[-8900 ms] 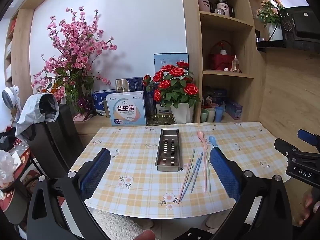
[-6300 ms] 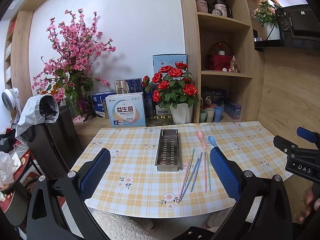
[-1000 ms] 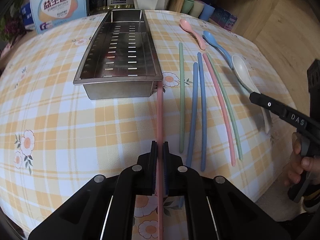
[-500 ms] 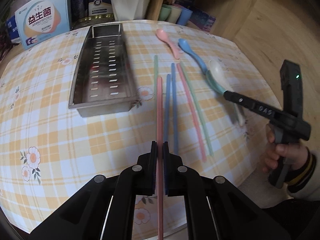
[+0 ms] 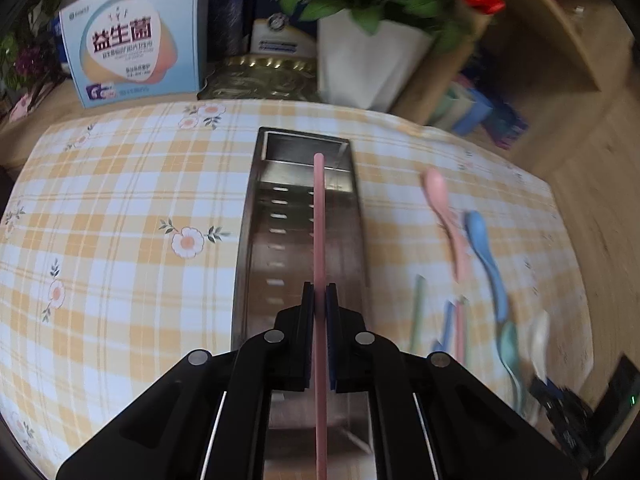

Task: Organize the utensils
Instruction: 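Lower the pink chopstick into the steel tray and open the left gripper, then carry the cream spoon into the steel tray and open the right gripper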

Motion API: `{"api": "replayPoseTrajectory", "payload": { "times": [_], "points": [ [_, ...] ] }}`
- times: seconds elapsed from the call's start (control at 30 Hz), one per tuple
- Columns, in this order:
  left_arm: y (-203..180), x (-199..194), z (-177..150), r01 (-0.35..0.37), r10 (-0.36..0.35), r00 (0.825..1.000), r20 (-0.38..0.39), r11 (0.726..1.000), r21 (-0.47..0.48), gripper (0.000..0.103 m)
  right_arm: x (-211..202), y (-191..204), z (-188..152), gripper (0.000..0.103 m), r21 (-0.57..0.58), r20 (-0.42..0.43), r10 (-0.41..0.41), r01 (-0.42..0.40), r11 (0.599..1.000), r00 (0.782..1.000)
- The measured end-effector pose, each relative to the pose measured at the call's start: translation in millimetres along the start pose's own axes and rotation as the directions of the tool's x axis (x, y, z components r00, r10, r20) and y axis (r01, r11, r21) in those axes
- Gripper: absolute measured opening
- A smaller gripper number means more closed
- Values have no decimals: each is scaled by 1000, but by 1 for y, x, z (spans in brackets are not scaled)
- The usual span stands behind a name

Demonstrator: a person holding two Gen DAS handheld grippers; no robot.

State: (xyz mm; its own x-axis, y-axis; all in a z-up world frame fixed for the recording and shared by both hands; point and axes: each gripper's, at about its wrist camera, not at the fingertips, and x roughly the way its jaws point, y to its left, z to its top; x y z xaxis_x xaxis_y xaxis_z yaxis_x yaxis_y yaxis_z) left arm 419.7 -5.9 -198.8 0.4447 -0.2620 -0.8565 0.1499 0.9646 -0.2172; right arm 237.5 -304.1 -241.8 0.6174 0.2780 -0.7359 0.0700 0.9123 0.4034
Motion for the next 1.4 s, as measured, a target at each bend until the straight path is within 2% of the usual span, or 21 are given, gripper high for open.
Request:
{"api": "replayPoseTrajectory", "payload": {
  "times": [0.2, 0.43, 0.47, 0.5, 0.63, 0.73, 0.8, 0.9, 1.17, 1.4],
  "points": [
    [-7, 48, 14, -14, 16, 997, -77, 1000, 27, 6, -4, -13, 7, 14, 33, -2, -33, 33, 999, 999],
    [-7, 55, 14, 42, -40, 994, -102, 999, 11, 7, -1, -13, 12, 14, 37, -26, -51, 52, 998, 998],
    [-7, 52, 15, 51, -50, 994, -97, 999, 14, 10, -1, -11, 13, 14, 34, -29, -50, 51, 998, 998],
    [-7, 46, 15, 54, -51, 995, -86, 998, 27, 18, 1, -8, 15, 14, 29, -34, -48, 49, 998, 998],
    [-8, 19, 14, 32, -29, 999, -30, 995, 90, 34, 8, 8, 21, 14, 11, -56, -35, 36, 999, 998],
    [-4, -5, 5, 2, -5, 1000, 18, 989, 145, 54, 18, 25, 29, 14, -9, -81, -20, 19, 1000, 996],
    [2, -20, -5, -30, 21, 999, 50, 983, 181, 72, 25, 40, 35, 14, -33, -96, -10, 7, 999, 995],
    [15, -33, -15, -69, 55, 995, 78, 978, 195, 88, 41, 69, 47, 14, -74, -129, 17, -27, 997, 991],
    [71, -56, -34, -154, 141, 983, 114, 982, 114, 95, 97, 153, 84, 14, -193, -193, 41, -79, 978, 980],
    [108, -69, -40, -181, 177, 973, 145, 983, 16, 96, 159, 214, 113, 14, -259, -242, -21, -44, 965, 970]
  ]
}}
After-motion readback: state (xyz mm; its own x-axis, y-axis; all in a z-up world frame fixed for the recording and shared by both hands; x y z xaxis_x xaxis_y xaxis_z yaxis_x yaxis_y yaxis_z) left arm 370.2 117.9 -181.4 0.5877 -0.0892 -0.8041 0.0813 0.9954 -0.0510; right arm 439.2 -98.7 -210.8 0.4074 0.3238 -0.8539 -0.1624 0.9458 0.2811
